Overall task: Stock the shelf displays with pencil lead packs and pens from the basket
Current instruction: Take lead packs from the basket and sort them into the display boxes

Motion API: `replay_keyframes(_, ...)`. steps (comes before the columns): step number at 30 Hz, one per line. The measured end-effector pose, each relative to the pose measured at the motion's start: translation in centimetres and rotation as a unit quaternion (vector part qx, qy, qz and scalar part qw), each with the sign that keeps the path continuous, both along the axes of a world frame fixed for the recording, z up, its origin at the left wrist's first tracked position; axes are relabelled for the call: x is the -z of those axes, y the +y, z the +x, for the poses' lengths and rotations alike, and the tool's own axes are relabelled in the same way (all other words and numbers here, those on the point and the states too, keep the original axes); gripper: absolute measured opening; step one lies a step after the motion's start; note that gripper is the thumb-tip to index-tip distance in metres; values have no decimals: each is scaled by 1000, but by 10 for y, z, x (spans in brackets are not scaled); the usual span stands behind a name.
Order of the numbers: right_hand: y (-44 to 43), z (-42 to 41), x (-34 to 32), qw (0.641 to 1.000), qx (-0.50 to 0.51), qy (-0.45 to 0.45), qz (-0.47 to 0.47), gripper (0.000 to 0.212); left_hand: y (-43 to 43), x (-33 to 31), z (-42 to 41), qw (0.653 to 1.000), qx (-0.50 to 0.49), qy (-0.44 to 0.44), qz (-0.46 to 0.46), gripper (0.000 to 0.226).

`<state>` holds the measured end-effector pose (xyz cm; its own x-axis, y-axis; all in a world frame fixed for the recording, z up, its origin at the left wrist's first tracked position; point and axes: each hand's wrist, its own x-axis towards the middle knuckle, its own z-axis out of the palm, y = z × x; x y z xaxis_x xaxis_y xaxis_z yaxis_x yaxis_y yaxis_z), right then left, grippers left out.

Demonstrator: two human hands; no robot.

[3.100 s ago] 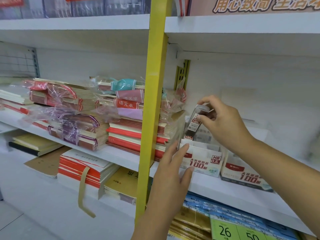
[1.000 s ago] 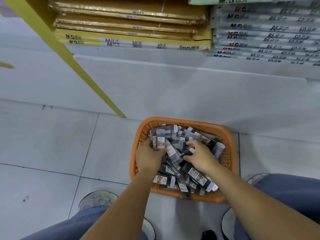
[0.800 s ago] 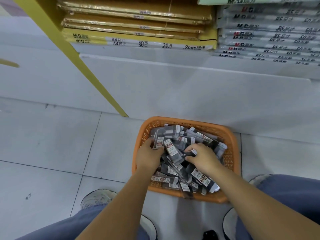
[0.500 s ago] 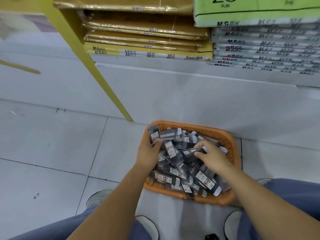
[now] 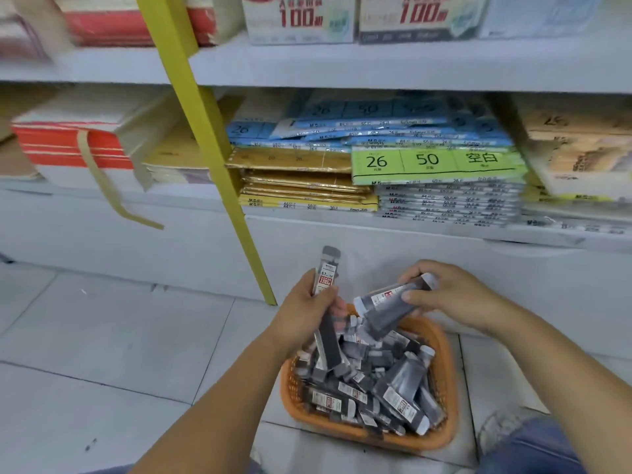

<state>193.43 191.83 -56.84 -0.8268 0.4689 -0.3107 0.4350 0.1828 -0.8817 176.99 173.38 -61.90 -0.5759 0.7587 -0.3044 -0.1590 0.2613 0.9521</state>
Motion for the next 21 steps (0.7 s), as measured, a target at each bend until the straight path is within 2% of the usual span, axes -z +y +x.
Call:
replay_keyframes(4,-4,-3,-68,998,-39,46,-9,15,5,-54,-9,995,45,87,11,15)
replay_keyframes(9,-3,-16,-142,989,-95,108,-16,25,8,-132,-11,996,82,20,3,69)
replay_keyframes(12,-1,-24,-171,984,-127,123,-12,30,9,-167,-11,991,130,-18,16,84)
replay_keyframes(16,0,-34,-194,977,-155,146,21,22,5,-199,-12,979,198,-46,18,69)
replay_keyframes(19,-2,-37,-195,975,-151,151,68,22,5,-210,-17,979,205,6,-14,71)
replay_keyframes(21,-4,-42,-188,974,-146,163,55,25,4,-209,-18,976,218,19,-13,64)
